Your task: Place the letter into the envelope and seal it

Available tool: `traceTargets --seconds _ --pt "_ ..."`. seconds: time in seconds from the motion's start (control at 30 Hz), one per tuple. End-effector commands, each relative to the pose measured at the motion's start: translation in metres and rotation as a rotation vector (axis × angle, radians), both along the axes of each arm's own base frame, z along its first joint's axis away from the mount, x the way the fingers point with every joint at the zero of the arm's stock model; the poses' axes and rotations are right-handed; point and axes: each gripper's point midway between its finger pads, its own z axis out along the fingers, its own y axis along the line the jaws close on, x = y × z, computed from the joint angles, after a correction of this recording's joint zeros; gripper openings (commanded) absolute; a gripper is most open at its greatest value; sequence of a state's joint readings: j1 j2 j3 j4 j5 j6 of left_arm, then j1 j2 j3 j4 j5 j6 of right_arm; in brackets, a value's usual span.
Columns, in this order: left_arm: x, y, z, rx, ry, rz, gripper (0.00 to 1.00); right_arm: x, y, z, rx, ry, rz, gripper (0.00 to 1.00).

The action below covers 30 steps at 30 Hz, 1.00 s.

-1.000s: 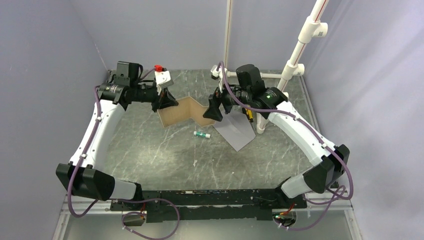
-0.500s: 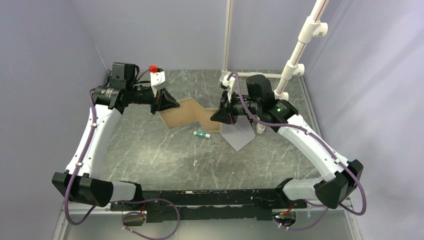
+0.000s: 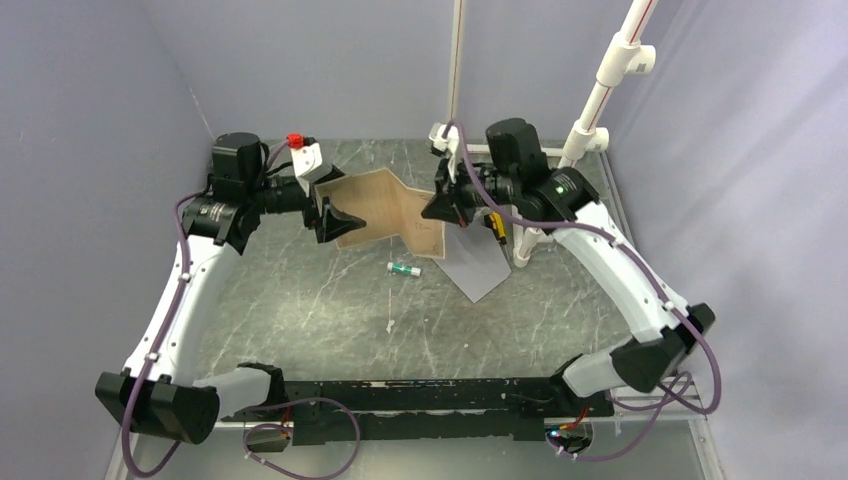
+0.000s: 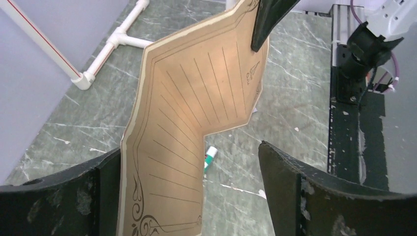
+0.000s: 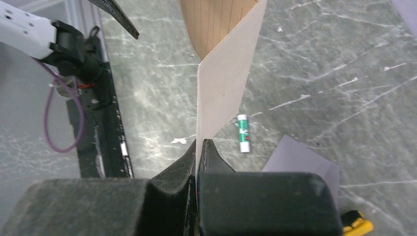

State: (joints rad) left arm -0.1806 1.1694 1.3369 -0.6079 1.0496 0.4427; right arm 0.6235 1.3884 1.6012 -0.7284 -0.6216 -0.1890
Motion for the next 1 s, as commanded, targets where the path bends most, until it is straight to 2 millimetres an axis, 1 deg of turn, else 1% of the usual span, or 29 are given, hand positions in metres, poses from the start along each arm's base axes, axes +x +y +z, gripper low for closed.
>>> traceTargets --seconds 0.0,0.1,0.2,0.27,0.37,0.4,0.47,0.57,0.67,0.83,0.97 --pt "0.031 -0.006 0.014 -0.046 -0.016 0.042 0.93 0.009 -0.008 -0.013 -0.147 -0.036 0.03 0.0" --pt "0.041 -0.007 0.013 -0.031 -0.004 0.048 0.93 0.008 -0.006 -0.009 -0.157 -0.058 0.049 0.0" --pt "0.042 -0.008 0.009 -0.02 -0.003 0.029 0.92 0.005 -0.007 -0.012 -0.188 -0.067 0.053 0.0" --pt "0.042 -0.01 -0.001 -0.018 0.013 0.005 0.86 0.003 -0.008 -0.016 -0.2 -0.075 0.053 0.0" --pt "0.042 -0.015 -0.025 -0.012 0.1 -0.025 0.76 0.001 -0.009 -0.02 -0.215 -0.068 0.057 0.0" --pt "0.039 -0.018 -0.027 -0.013 0.119 -0.049 0.75 0.001 -0.009 -0.022 -0.221 -0.065 0.06 0.0" --pt "0.035 -0.022 -0.026 -0.026 0.129 -0.084 0.77 0.001 -0.008 -0.025 -0.232 -0.058 0.067 0.0" --pt "0.041 -0.022 -0.027 -0.023 0.094 -0.07 0.83 0.0 -0.005 -0.027 -0.242 -0.049 0.082 0.0" --pt "0.043 -0.021 -0.029 -0.009 0.08 -0.077 0.87 -0.001 -0.003 -0.028 -0.248 -0.046 0.096 0.0" --pt "0.048 -0.022 -0.031 -0.001 0.085 -0.074 0.88 -0.005 -0.001 -0.03 -0.254 -0.031 0.118 0.0" --pt "0.052 -0.025 -0.029 -0.021 0.076 -0.083 0.87 -0.008 0.002 -0.03 -0.25 -0.016 0.137 0.0"
